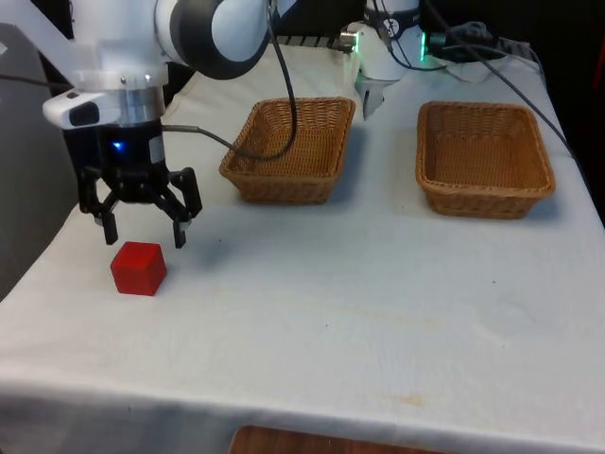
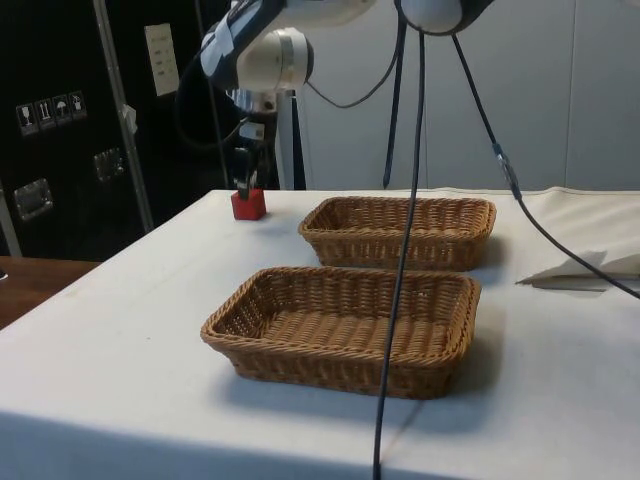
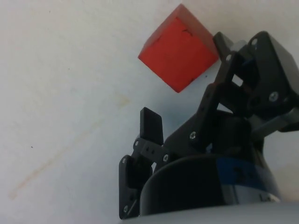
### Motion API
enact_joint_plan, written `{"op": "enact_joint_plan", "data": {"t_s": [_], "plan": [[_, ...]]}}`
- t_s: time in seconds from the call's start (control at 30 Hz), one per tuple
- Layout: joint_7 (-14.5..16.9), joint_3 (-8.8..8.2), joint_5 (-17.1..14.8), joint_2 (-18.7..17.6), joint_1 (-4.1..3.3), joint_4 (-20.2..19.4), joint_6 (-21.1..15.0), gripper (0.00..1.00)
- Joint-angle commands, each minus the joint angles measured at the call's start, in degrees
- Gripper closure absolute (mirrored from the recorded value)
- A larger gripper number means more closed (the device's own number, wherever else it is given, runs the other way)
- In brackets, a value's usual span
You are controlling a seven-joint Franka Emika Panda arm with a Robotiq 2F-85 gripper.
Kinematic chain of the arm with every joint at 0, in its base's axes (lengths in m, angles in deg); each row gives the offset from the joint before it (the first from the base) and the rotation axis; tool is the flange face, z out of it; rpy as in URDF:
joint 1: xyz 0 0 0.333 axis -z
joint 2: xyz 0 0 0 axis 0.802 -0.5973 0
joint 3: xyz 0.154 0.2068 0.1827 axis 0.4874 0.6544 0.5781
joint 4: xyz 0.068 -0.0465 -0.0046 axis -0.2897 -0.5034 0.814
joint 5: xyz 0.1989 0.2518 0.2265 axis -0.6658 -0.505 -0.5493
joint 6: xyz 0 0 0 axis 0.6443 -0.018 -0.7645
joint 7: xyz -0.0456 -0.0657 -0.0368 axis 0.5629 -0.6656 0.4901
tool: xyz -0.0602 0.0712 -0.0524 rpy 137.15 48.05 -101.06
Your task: Pick up the red cube and place it into the right basket.
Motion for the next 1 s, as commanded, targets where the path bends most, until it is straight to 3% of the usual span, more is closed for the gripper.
{"op": "enact_joint_plan", "data": {"t_s": [0.0,0.1,0.13,0.17,0.37,0.4,0.43,0.6,0.63,0.67,0.87,0.9,0.93,0.97], "plan": [[-0.9,0.29,0.0,-1.3,0.63,2.2,0.5,0.00],[-1.0,0.17,-0.2,-1.9,0.74,2.9,0.5,0.00],[0.0,-0.06,-0.4,-0.9,0.06,0.6,-0.1,0.00],[-1.0,0.11,-0.5,-2.3,0.80,3.2,0.5,0.00],[-1.1,0.00,-1.7,-3.5,1.15,4.5,0.7,0.00],[0.1,-0.29,-2.0,-2.3,0.23,1.8,-0.1,0.00],[-1.1,0.00,-1.9,-3.7,1.20,4.6,0.8,0.00],[-0.8,0.00,-2.7,-4.5,1.60,5.4,0.8,0.00],[0.7,-0.29,-3.1,-3.0,0.63,2.2,-0.1,0.00],[-0.6,-0.11,-3.1,-4.8,1.72,5.7,0.9,0.00],[0.3,-0.63,-4.3,-5.2,1.72,5.3,0.6,0.00],[1.6,-0.80,-4.6,-4.1,1.09,2.8,-0.1,0.00],[0.5,-0.63,-4.4,-5.2,1.72,5.1,0.5,0.00],[0.6,-0.63,-4.5,-5.1,1.66,4.9,0.5,0.00]]}}
